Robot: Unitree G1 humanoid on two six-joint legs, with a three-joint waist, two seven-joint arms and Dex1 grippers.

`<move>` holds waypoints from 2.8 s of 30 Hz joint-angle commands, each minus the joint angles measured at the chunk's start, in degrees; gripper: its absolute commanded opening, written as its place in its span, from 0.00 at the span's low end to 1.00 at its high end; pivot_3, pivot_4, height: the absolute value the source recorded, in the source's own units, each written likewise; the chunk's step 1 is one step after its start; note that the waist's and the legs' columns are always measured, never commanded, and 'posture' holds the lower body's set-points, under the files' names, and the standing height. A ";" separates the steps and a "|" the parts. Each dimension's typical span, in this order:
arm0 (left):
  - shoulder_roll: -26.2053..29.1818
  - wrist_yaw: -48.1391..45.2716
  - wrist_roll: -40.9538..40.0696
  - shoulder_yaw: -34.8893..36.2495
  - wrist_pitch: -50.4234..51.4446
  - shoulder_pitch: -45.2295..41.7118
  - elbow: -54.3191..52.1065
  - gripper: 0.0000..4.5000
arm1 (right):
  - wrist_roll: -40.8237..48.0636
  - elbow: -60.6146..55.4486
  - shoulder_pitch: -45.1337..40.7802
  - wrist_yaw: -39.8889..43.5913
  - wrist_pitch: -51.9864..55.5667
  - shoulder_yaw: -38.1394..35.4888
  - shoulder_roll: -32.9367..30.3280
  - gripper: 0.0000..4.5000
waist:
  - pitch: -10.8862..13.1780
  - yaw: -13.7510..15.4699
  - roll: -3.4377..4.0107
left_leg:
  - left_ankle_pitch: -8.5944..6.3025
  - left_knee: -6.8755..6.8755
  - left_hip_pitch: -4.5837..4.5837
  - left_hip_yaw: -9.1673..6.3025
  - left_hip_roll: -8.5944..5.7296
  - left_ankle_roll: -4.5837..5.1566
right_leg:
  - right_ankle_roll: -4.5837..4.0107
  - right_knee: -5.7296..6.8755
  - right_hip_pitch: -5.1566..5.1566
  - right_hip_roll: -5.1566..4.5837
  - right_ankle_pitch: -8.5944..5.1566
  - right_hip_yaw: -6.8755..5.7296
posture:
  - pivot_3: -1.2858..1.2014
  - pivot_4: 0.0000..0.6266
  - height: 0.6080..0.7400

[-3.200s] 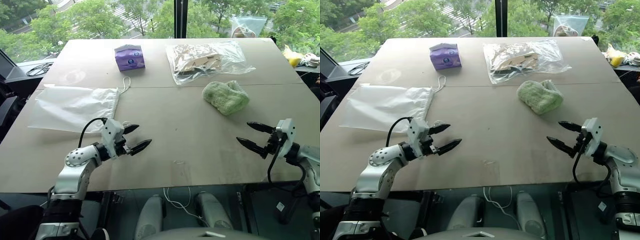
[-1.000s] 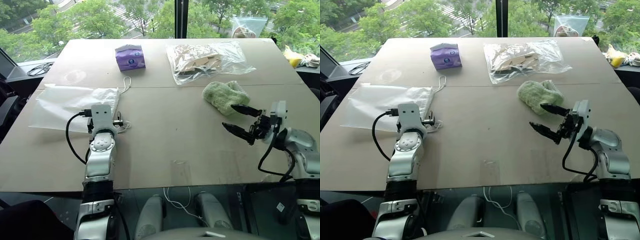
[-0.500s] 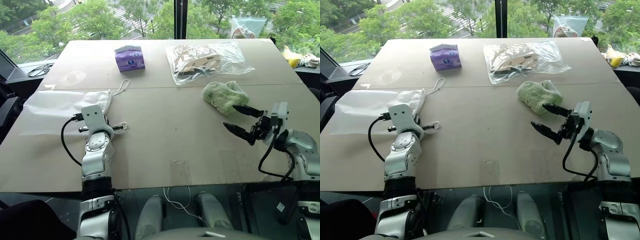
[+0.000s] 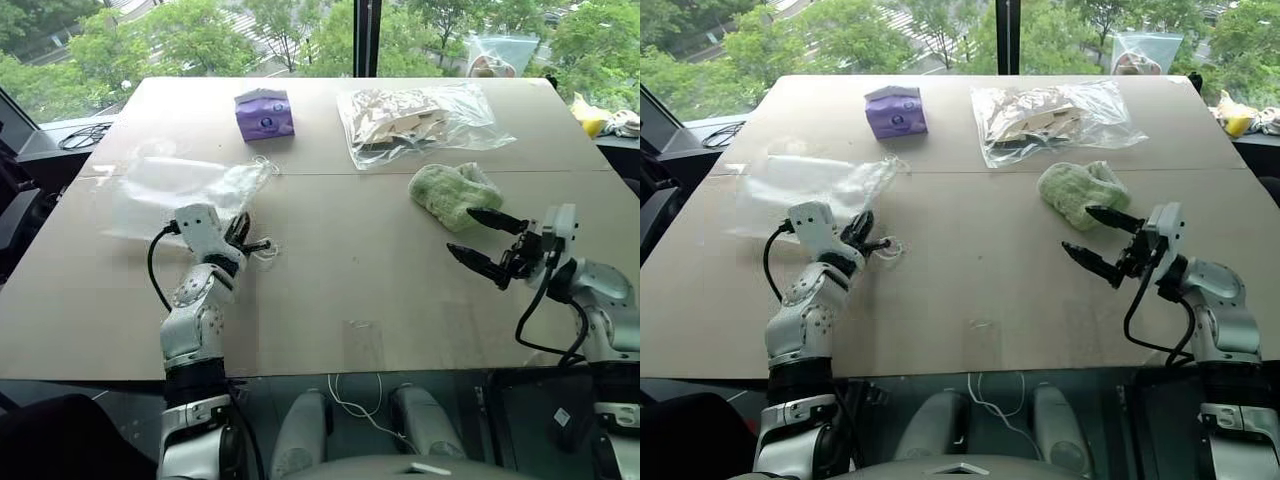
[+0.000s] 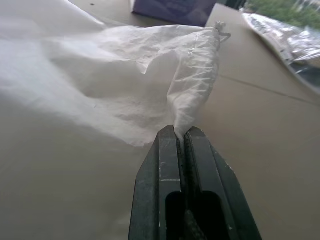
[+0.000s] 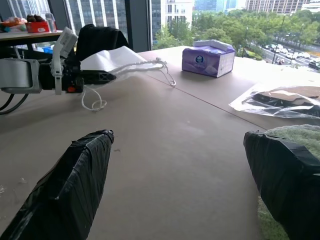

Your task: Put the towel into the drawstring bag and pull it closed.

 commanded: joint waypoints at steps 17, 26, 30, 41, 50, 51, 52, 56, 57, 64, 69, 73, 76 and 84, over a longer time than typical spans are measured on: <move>-2.10 7.65 -35.99 15.87 25.17 -8.10 16.60 0.01 | -0.57 -3.71 1.96 -3.83 -2.15 -1.61 0.13 1.00 | -0.02 -0.04 0.04 | 0.00 0.01 0.07 -0.04 0.01 0.00 | -0.01 0.04 0.02 0.04 -0.01 -0.02 | 0.52 0.24 1.00; -0.35 11.68 -37.00 17.64 25.81 -10.07 26.53 0.01 | -0.57 -4.75 3.08 -4.60 -2.12 -1.85 0.00 1.00 | -0.27 -0.05 0.46 | 0.01 0.11 0.59 -0.06 -0.04 0.00 | -0.02 0.04 0.53 0.01 -0.03 -0.02 | 0.52 0.24 1.00; 1.43 5.25 -33.14 12.16 25.08 -8.57 22.07 0.20 | -0.58 -5.11 3.74 -4.80 -2.19 -1.98 -0.02 1.00 | -0.28 -0.22 0.48 | 0.01 0.04 0.80 -0.04 -0.04 -0.01 | -0.04 0.04 0.65 0.02 -0.03 -0.01 | 0.52 0.24 1.00; 3.50 2.29 -23.59 6.41 19.05 -7.18 23.30 0.98 | -0.78 -5.45 4.46 -5.51 -2.51 -1.95 0.14 1.00 | -0.29 -0.34 0.47 | 0.01 -0.03 0.70 -0.01 -0.03 -0.02 | -0.03 0.00 0.53 0.01 -0.03 0.03 | 0.52 0.24 1.00; 4.54 0.59 -15.32 0.16 13.83 -7.47 21.36 0.98 | -1.09 -5.12 4.23 -5.91 -2.70 -1.78 0.04 1.00 | -0.30 -0.54 0.48 | 0.00 -0.04 0.74 0.04 -0.01 -0.02 | -0.04 0.00 0.52 0.01 -0.04 0.07 | 0.52 0.24 1.00; 4.42 0.42 -14.94 -0.15 14.01 -7.19 21.51 0.85 | -1.16 -5.07 4.20 -5.96 -2.73 -1.77 0.06 1.00 | -0.30 -0.55 0.48 | 0.00 -0.05 0.74 0.04 -0.01 -0.02 | -0.04 0.00 0.52 0.01 -0.04 0.07 | 0.52 0.24 1.00; 4.14 0.41 -14.90 -0.16 14.39 -6.82 21.63 0.82 | -1.26 -5.07 4.20 -6.04 -2.77 -1.80 0.07 1.00 | -0.29 -0.60 0.47 | 0.00 -0.06 0.73 0.04 -0.01 -0.02 | -0.03 0.00 0.51 0.01 -0.04 0.07 | 0.52 0.24 1.00; 3.66 1.12 -14.75 0.74 15.27 -6.01 22.38 0.44 | -1.40 -5.20 4.39 -6.40 -3.00 -2.12 0.04 1.00 | -0.29 -0.63 0.47 | 0.00 -0.12 0.63 0.04 -0.01 -0.02 | -0.03 -0.06 0.46 0.01 -0.04 0.07 | 0.52 0.24 1.00; 3.92 0.84 -14.28 0.52 15.22 -5.90 22.37 0.33 | -1.38 -5.26 4.48 -6.44 -3.05 -2.17 0.00 1.00 | -0.29 -0.61 0.47 | 0.00 -0.13 0.60 0.03 -0.01 -0.02 | -0.03 -0.09 0.46 0.01 -0.04 0.06 | 0.52 0.24 1.00; 5.52 -1.50 -10.57 -1.08 12.53 -5.76 22.50 0.01 | -1.32 -5.37 4.74 -6.80 -3.49 -2.27 -0.04 1.00 | -0.34 -0.86 0.55 | 0.00 -0.20 0.69 0.02 0.00 -0.02 | -0.03 -0.16 0.47 0.03 -0.04 0.06 | 0.52 0.24 1.00; 5.72 -4.36 -5.84 -4.15 7.20 -4.59 20.28 0.01 | -1.34 -5.18 4.69 -6.87 -3.73 -2.35 -0.10 1.00 | -0.33 -1.41 0.55 | 0.00 -0.20 0.72 0.02 0.01 -0.02 | -0.03 -0.16 0.47 0.02 -0.04 0.06 | 0.52 0.24 1.00; 5.18 -4.38 -3.38 -5.55 5.30 -3.42 20.43 0.30 | -1.35 -4.98 4.69 -6.80 -3.92 -2.35 -0.15 1.00 | -0.31 -1.46 0.51 | 0.00 -0.22 0.69 0.03 0.01 -0.02 | -0.04 -0.17 0.46 0.01 -0.04 0.06 | 0.52 0.24 1.00; 4.84 -4.15 -2.66 -5.69 4.36 -3.17 20.62 0.58 | -1.39 -4.91 4.47 -6.91 -4.06 -2.35 -0.14 1.00 | -0.31 -1.54 0.51 | 0.00 -0.22 0.68 0.04 0.01 -0.02 | -0.03 -0.19 0.46 0.00 -0.04 0.07 | 0.52 0.24 1.00; 7.56 -1.48 9.71 -13.21 -3.31 -2.78 18.64 0.58 | -1.44 -4.25 4.15 -6.70 -4.56 -2.59 -0.41 1.00 | -0.30 -1.61 0.50 | 0.00 -0.27 0.69 0.04 0.01 -0.02 | -0.03 -0.22 0.46 0.00 -0.04 0.07 | 0.52 0.24 1.00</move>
